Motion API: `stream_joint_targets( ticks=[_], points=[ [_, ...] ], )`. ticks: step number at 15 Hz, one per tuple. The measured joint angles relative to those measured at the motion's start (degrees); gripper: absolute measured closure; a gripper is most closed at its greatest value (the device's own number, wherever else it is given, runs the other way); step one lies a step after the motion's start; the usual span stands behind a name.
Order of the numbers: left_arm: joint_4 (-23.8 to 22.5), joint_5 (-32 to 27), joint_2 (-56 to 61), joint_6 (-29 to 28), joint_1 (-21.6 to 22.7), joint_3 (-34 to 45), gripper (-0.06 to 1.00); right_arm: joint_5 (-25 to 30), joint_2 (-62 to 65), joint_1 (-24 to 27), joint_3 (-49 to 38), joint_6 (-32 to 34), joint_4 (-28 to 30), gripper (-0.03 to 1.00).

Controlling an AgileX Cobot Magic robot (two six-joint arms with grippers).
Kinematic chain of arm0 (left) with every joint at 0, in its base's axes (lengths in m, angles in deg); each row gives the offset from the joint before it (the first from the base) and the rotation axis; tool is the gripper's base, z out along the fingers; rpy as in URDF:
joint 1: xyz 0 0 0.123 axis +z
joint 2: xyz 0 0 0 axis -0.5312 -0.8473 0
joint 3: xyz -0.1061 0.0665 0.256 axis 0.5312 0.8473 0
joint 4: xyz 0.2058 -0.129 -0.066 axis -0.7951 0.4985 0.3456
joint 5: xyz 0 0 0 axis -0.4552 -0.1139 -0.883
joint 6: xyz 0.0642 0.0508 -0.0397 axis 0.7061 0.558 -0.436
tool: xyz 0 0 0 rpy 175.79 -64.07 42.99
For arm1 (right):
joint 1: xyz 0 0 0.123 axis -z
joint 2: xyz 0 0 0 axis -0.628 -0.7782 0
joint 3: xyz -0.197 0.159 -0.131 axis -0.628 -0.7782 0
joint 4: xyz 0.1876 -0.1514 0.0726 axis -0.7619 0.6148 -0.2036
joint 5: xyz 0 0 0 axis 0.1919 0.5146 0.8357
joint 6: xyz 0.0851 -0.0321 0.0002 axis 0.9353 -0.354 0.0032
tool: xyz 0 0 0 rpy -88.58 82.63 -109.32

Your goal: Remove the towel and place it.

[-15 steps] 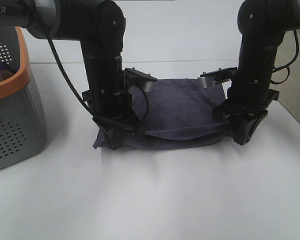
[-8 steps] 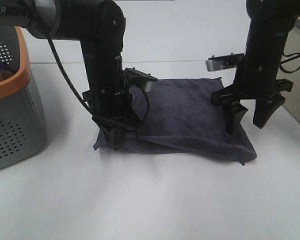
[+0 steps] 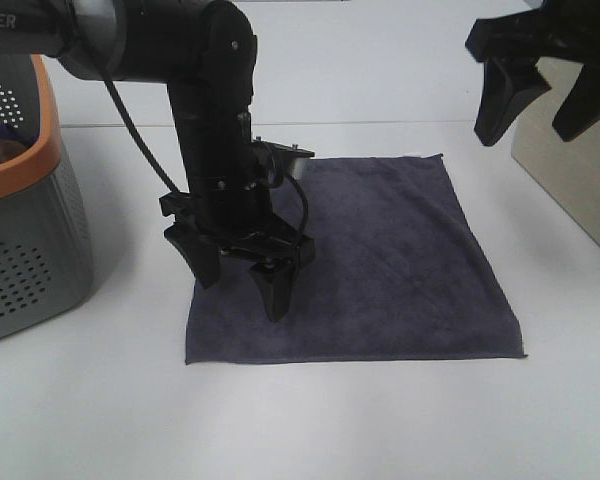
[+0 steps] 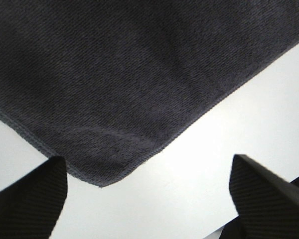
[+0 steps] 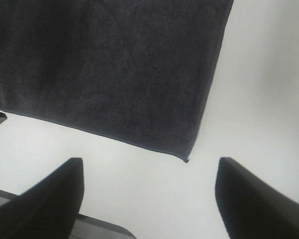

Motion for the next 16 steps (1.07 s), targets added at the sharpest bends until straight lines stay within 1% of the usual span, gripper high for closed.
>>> stream_joint_targets(
  ticks=[3, 5, 7, 9, 11, 13, 14, 15, 16],
  points=[
    [0.46, 0.00, 1.83, -1.95, -0.23, 0.00, 0.08, 0.06, 5.56, 0.00, 0.00, 0.97, 0.00, 0.31],
    [-0.11, 0.00, 4.64, -3.09, -0.23, 0.00, 0.08, 0.06, 8.25, 0.00, 0.00, 1.60, 0.29, 0.31],
    [-0.57, 0.00, 8.54, -5.27, -0.23, 0.00, 0.08, 0.11, 10.08, 0.00, 0.00, 2.92, 1.60, 0.31],
    [-1.15, 0.00, 13.35, -5.84, 0.34, 0.00, 0.08, 0.17, 12.09, 0.00, 0.00, 5.61, 4.30, 0.31],
    [-3.04, -0.06, 17.76, -8.48, 3.61, 0.00, 0.08, 0.17, 14.04, 0.00, 0.00, 9.34, 8.59, 0.31],
    [-4.58, -0.11, 21.54, -9.74, 9.05, 0.00, 0.08, 0.23, 15.93, 0.00, 0.00, 10.43, 11.34, 0.31],
    [-5.56, -0.11, 23.38, -9.74, 11.75, 0.00, 0.08, 0.23, 16.44, 0.69, 0.00, 10.49, 11.34, 0.31],
    [-5.96, -0.11, 24.41, -9.74, 13.12, 0.00, 0.08, 0.23, 16.56, 1.32, 0.00, 10.49, 11.00, 0.31],
    [-7.10, -0.17, 26.36, -9.74, 15.58, 0.06, 0.08, 0.23, 16.73, 3.90, 0.00, 10.43, 9.91, 0.31]
  ],
)
